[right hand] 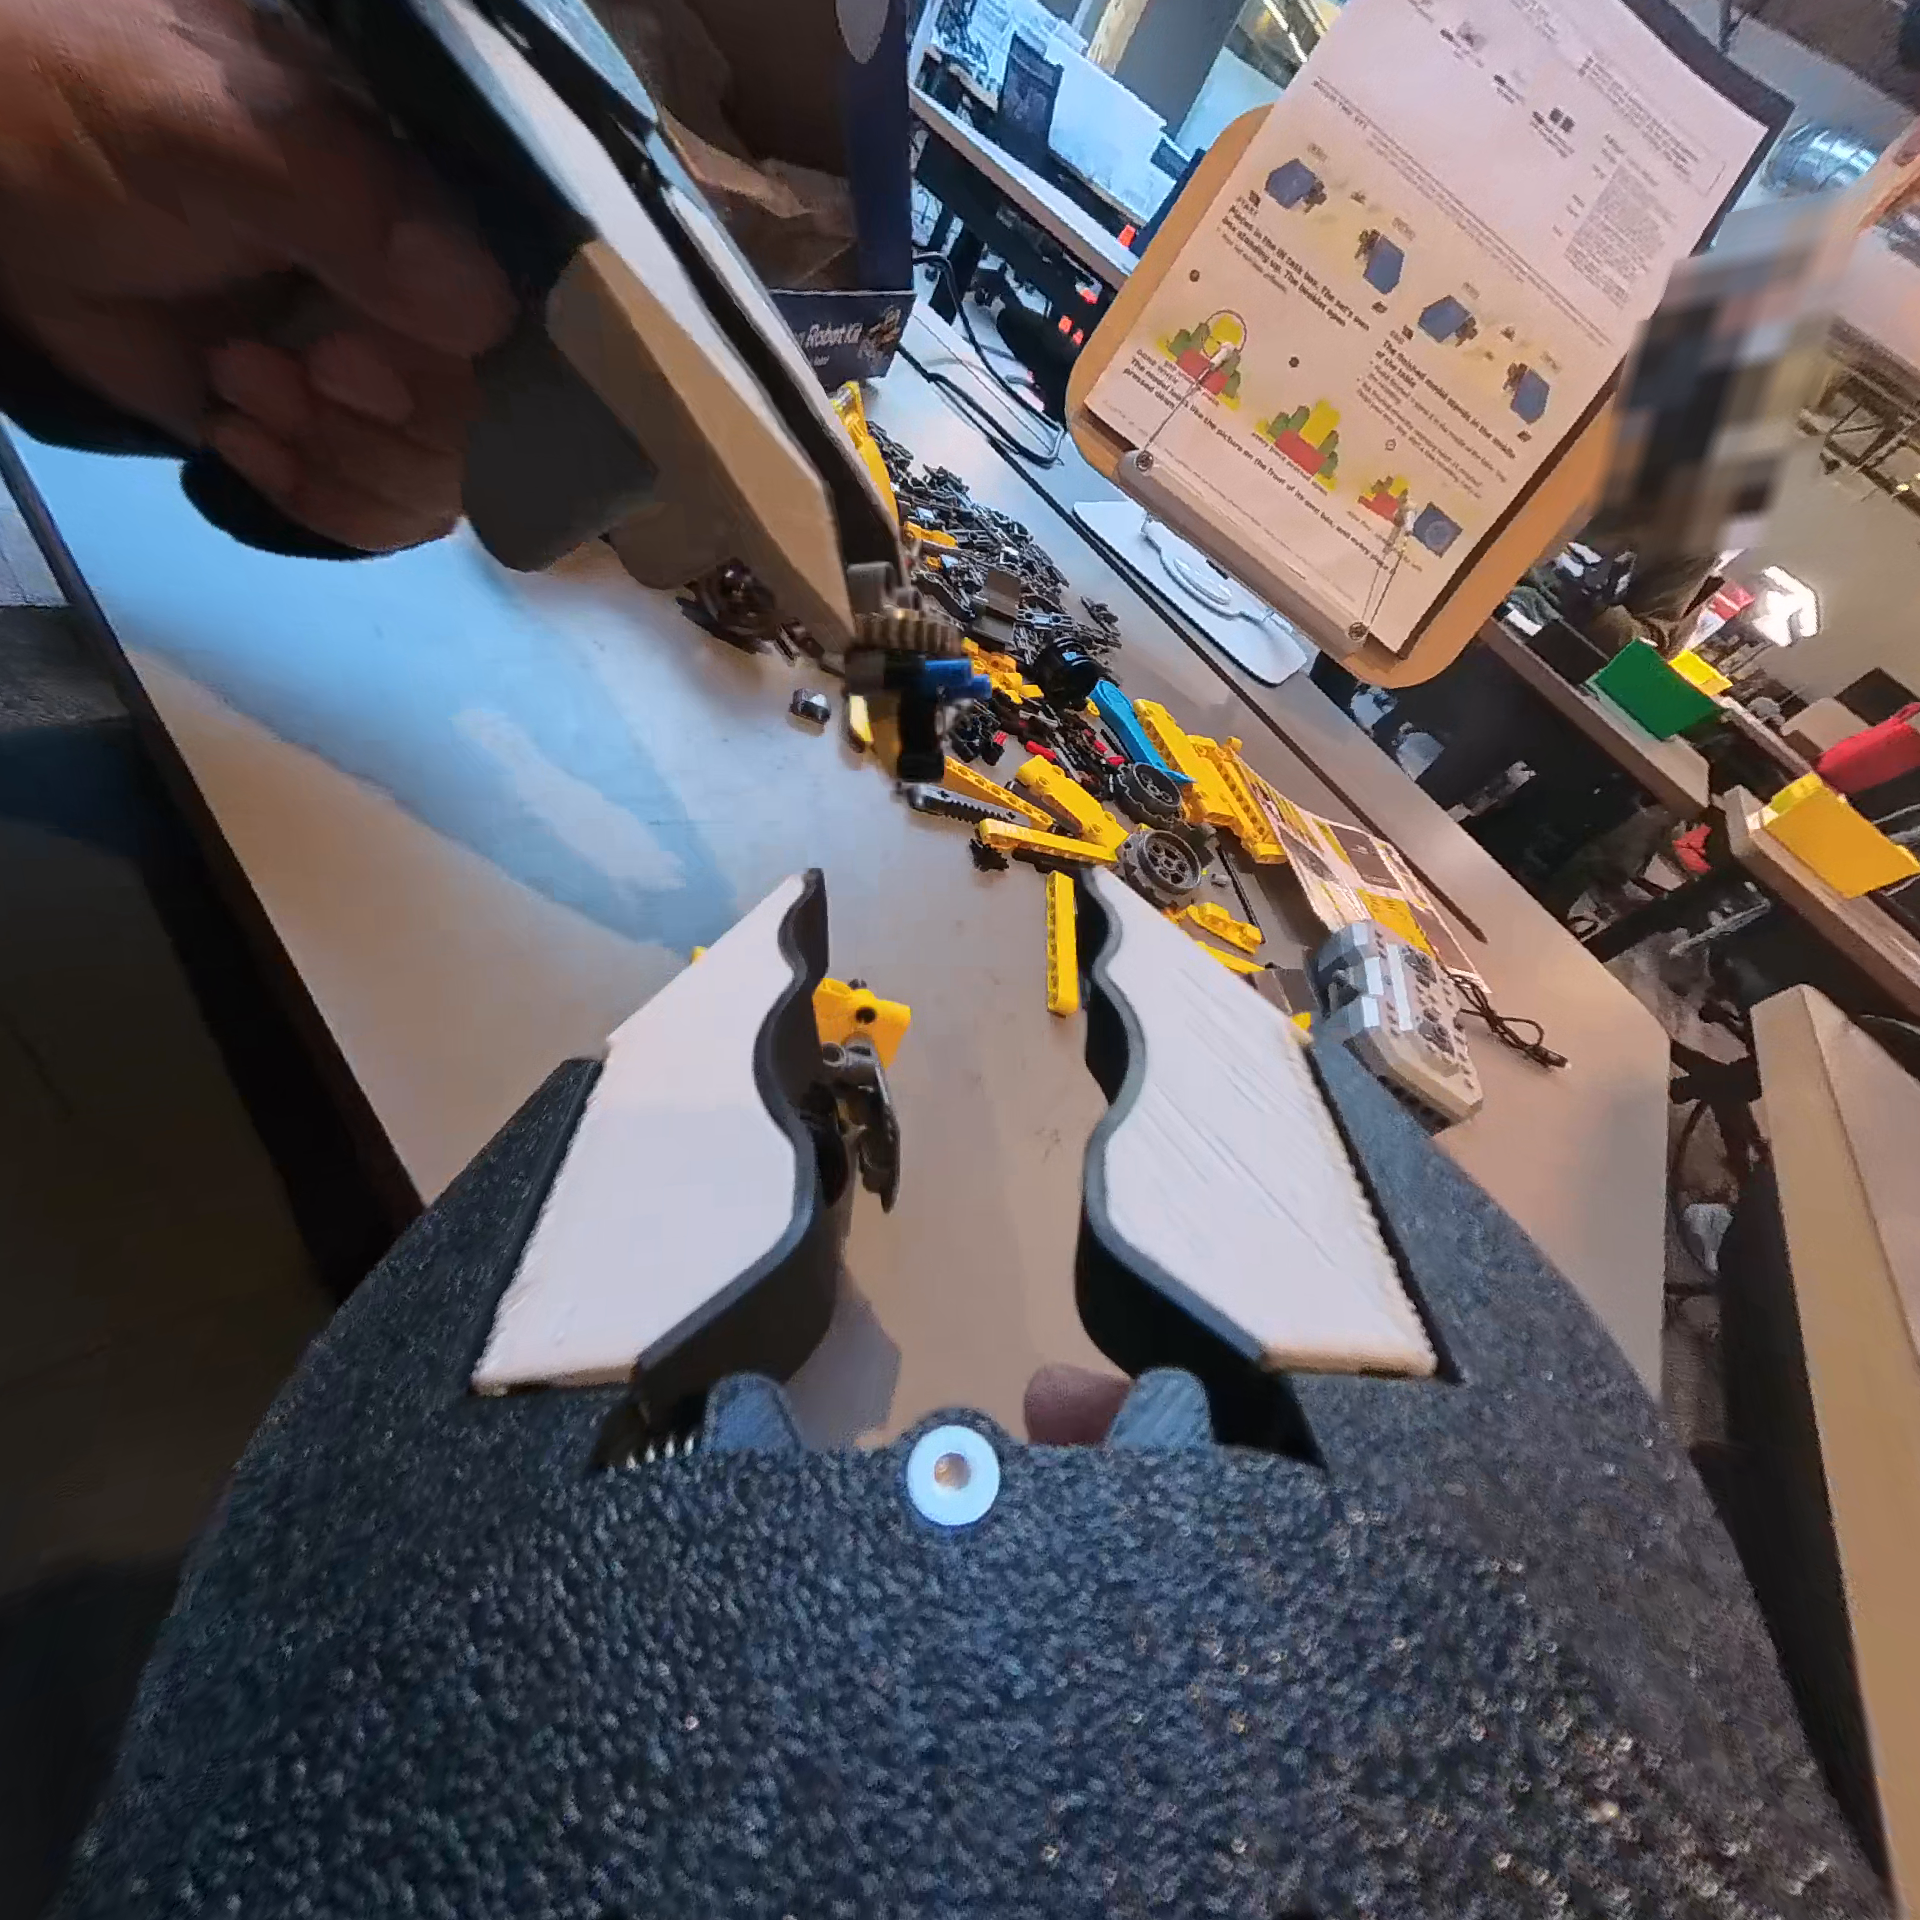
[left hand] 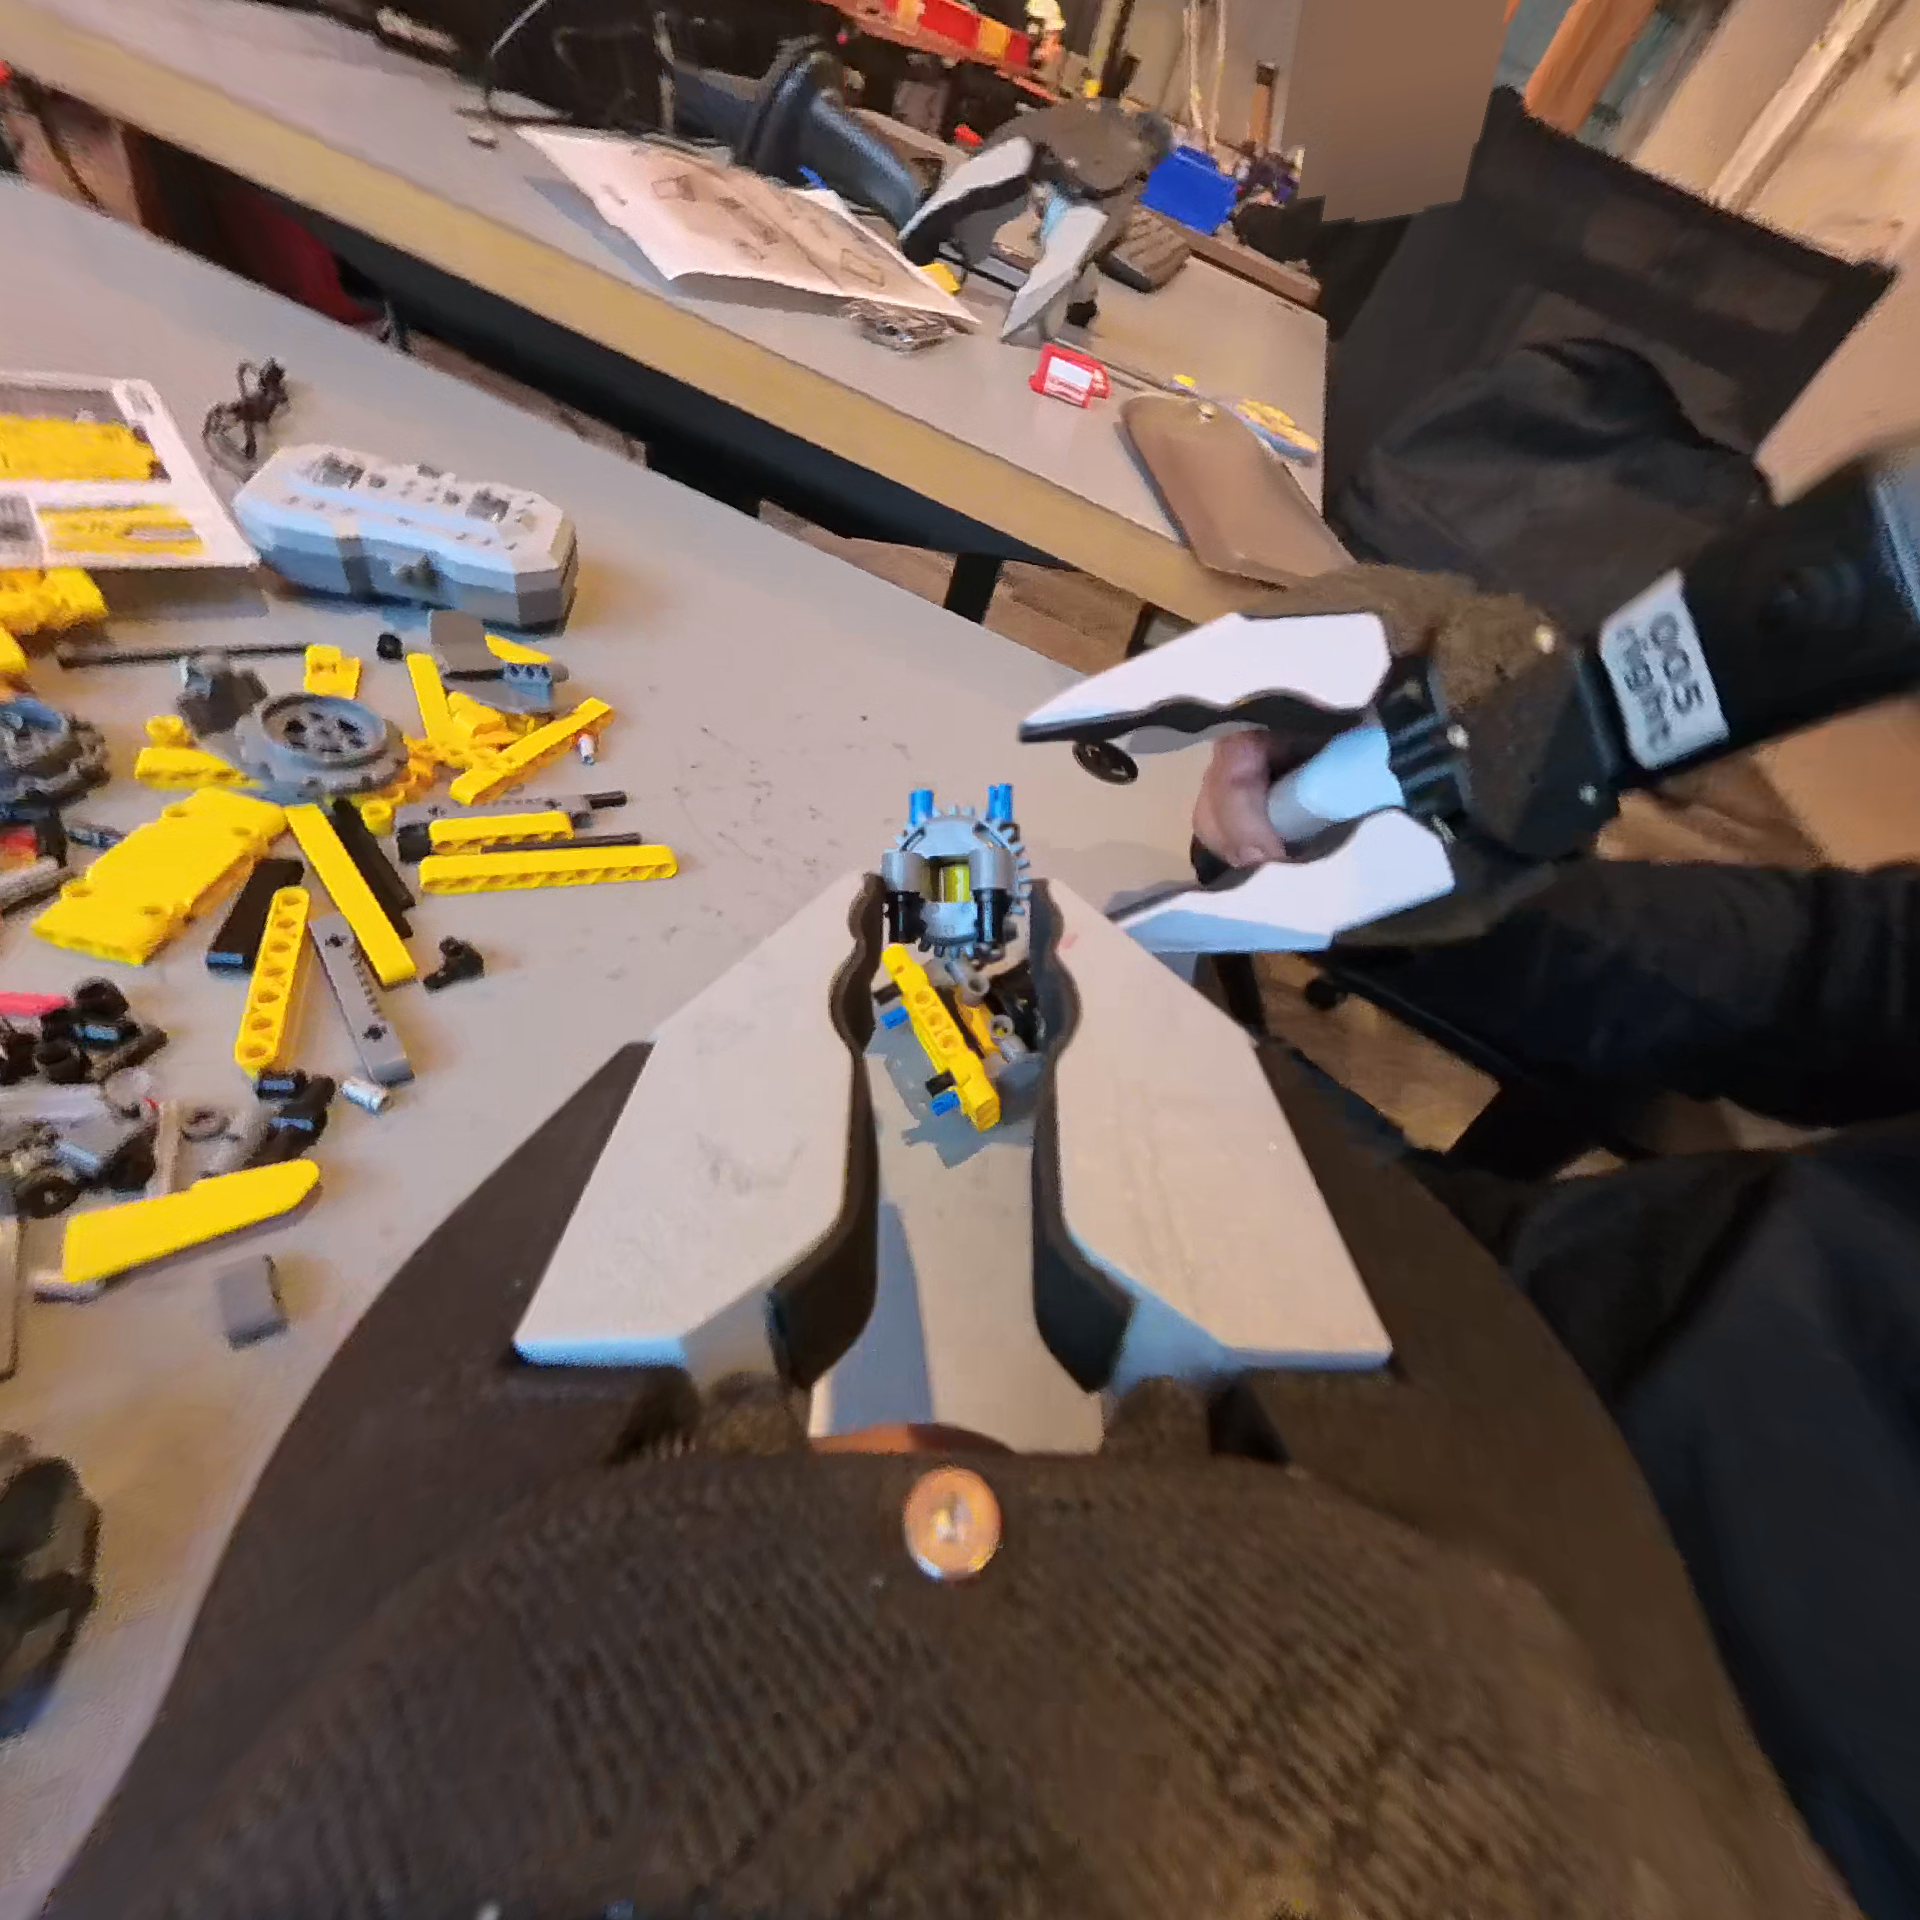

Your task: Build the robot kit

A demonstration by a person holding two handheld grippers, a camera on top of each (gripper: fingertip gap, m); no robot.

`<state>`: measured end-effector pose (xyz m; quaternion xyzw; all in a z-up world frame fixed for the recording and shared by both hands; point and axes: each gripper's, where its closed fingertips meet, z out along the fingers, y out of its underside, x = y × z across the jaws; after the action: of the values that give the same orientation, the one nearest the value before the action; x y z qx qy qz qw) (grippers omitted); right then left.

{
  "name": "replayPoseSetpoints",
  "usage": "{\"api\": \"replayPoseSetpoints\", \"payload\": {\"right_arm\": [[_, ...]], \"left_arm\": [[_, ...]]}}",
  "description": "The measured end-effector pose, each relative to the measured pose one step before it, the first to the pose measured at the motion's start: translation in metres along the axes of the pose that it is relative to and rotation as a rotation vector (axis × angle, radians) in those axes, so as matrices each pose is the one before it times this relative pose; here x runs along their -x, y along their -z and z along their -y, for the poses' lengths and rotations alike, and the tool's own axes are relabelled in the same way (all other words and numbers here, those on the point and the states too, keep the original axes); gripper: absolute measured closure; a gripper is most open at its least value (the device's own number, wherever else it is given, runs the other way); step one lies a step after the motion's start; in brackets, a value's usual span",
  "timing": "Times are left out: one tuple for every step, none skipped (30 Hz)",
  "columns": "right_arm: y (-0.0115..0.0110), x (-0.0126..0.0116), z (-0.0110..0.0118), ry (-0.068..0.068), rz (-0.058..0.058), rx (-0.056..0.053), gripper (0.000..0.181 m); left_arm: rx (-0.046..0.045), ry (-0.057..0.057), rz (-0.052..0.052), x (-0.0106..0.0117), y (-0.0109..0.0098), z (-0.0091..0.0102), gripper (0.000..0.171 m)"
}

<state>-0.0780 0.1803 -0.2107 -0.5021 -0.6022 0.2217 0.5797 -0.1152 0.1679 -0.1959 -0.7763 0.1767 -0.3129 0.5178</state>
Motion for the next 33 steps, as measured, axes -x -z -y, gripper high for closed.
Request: {"api": "replayPoseSetpoints", "payload": {"right_arm": [[0.00065, -0.00122, -0.00085, 0.0162, -0.0124, 0.0008, 0.133], [0.00053, -0.00124, -0.00087, 0.0147, -0.0104, 0.0014, 0.134], [0.00045, -0.00113, -0.0009, 0.0098, -0.0086, 0.0025, 0.135], [0.00028, -0.00022, -0.00038, 0.0078, -0.0039, 0.0011, 0.135], [0.00008, 0.00189, -0.00014, 0.0076, 0.0062, 0.0011, 0.135], [-0.00042, 0.00357, -0.0004, 0.0032, 0.0144, 0.0037, 0.138], [-0.00097, 0.0033, -0.00068, -0.0099, 0.015, 0.0057, 0.138], [-0.00109, 0.00329, -0.00055, -0.034, 0.0219, 0.002, 0.138], [-0.00055, 0.00398, 0.0005, -0.0621, 0.0386, -0.0086, 0.137], [-0.00003, 0.00404, 0.00149, -0.0835, 0.055, -0.015, 0.138], [0.00086, 0.00253, 0.0023, -0.0945, 0.0583, -0.0193, 0.138], [0.00197, 0.00128, 0.0045, -0.0985, 0.0581, -0.0295, 0.137], [0.00285, 0.00164, 0.00709, -0.0978, 0.0619, -0.0407, 0.137], [0.0033, 0.00338, 0.00871, -0.0916, 0.0697, -0.0464, 0.134], [0.00299, 0.00423, 0.00859, -0.082, 0.0675, -0.0444, 0.133], [0.00196, 0.00297, 0.00679, -0.0705, 0.0506, -0.0353, 0.133], [0.00086, 0.00112, 0.00465, -0.0579, 0.0298, -0.0253, 0.133], [-0.00002, 0.00125, 0.00298, -0.0424, 0.0231, -0.018, 0.132], [-0.00045, 0.0022, 0.0018, -0.0293, 0.0218, -0.0153, 0.133], [-0.00077, 0.002, 0.00169, -0.0209, 0.0149, -0.0165, 0.132], [-0.00094, 0.0014, 0.00161, -0.0159, 0.0083, -0.0171, 0.134], [-0.00088, 0.00054, 0.0016, -0.0149, 0.0034, -0.0167, 0.136], [-0.00068, 0.0002, 0.00169, -0.0145, 0.003, -0.0163, 0.138], [-0.00058, 0.00076, 0.00161, -0.0121, 0.0069, -0.0146, 0.138], [-0.00042, 0.00068, 0.00135, -0.0093, 0.0056, -0.0114, 0.14], [-0.00006, 0.00043, 0.0011, -0.005, 0.0029, -0.0093, 0.141], [0.00005, 0.0005, 0.00104, -0.0007, 0.0012, -0.0087, 0.142], [0.00011, 0.0005, 0.00114, 0.002, 0.0002, -0.0081, 0.144], [0.00018, 0.00043, 0.00094, 0.0026, -0.0006, -0.007, 0.147], [0.0003, 0.00022, 0.00069, 0.0031, -0.0019, -0.0052, 0.151], [0.00022, -0.00061, 0.00022, 0.0046, -0.0063, -0.0025, 0.154], [0.0005, -0.00142, -0.0003, 0.0075, -0.0096, 0.001, 0.156], [0.00052, -0.00114, -0.00064, 0.0083, -0.0054, 0.0034, 0.16]], "left_arm": [[-0.00618, 0.0616, -0.001, 0.00219, -0.00113, 0.00012, 0.147], [-0.01047, 0.0702, -0.0137, 0.00064, -0.00121, 0.00049, 0.147], [-0.01148, 0.0802, -0.0123, 0.0013, -0.00154, 0.00045, 0.147], [-0.00256, 0.0882, -0.0064, 0.00235, -0.00227, -0.00106, 0.147], [0.00757, 0.0801, -0.0221, 0.00005, -0.00232, -0.00226, 0.147], [-0.00216, 0.0583, -0.0413, -0.00336, -0.00197, -0.00108, 0.147], [-0.01486, 0.0311, -0.0477, -0.00516, -0.00107, 0.00076, 0.147], [-0.02458, 0.0024, -0.0496, -0.00616, -0.00012, 0.00257, 0.147], [-0.02578, -0.0203, -0.0342, -0.00472, 0.00073, 0.00306, 0.147], [-0.0197, -0.0341, -0.0113, -0.00218, 0.00101, 0.00248, 0.147], [-0.01314, -0.0467, -0.0083, -0.00262, 0.00092, 0.00177, 0.147], [-0.01007, -0.0449, -0.0031, -0.00256, 0.00069, 0.00128, 0.147], [-0.01421, -0.035, -0.0056, -0.00325, 0.0004, 0.00185, 0.147], [-0.01681, -0.0252, -0.0173, -0.00509, -0.0002, 0.00199, 0.147], [-0.01384, -0.0151, -0.0195, -0.00514, -0.00076, 0.0015, 0.147], [-0.00865, -0.0093, -0.0157, -0.00435, -0.00118, 0.00061, 0.147], [-0.00778, -0.0086, -0.0158, -0.00416, -0.00134, 0.0003, 0.147], [-0.00942, -0.008, -0.0116, -0.00349, -0.00112, 0.00018, 0.147], [-0.01145, -0.0088, -0.0056, -0.00255, -0.00084, 0.00057, 0.147], [-0.00913, -0.0087, -0.002, -0.00176, -0.00071, 0.00021, 0.147], [-0.00774, -0.0068, -0.0021, -0.00163, -0.0005, 0.00022, 0.147], [-0.0081, -0.0037, -0.0052, -0.00183, -0.00045, 0.00034, 0.147], [-0.00763, -0.0019, -0.0073, -0.00195, -0.00045, 0.00046, 0.147], [-0.00589, -0.0018, -0.0049, -0.0017, -0.0005, 0.00037, 0.147], [-0.00295, -0.0035, 0.0001, -0.0008, -0.00036, 0.0, 0.147], [0.00141, -0.005, -0.0004, -0.00081, -0.00049, -0.00072, 0.147], [0.00463, -0.0053, -0.0027, -0.00096, -0.00045, -0.00123, 0.147], [0.00463, -0.005, 0.0005, -0.00053, -0.00051, -0.00135, 0.147], [0.00338, -0.0053, 0.0024, -0.00013, -0.00042, -0.00141, 0.147], [0.0045, -0.0058, 0.0023, 0.00002, -0.00046, -0.0015, 0.147], [0.00314, -0.0047, 0.0005, -0.00016, -0.00027, -0.00106, 0.147], [0.00362, -0.0035, -0.0007, -0.00017, -0.00014, -0.00086, 0.147], [0.00785, -0.0056, 0.0026, 0.00023, 0.00002, -0.00089, 0.147]]}}
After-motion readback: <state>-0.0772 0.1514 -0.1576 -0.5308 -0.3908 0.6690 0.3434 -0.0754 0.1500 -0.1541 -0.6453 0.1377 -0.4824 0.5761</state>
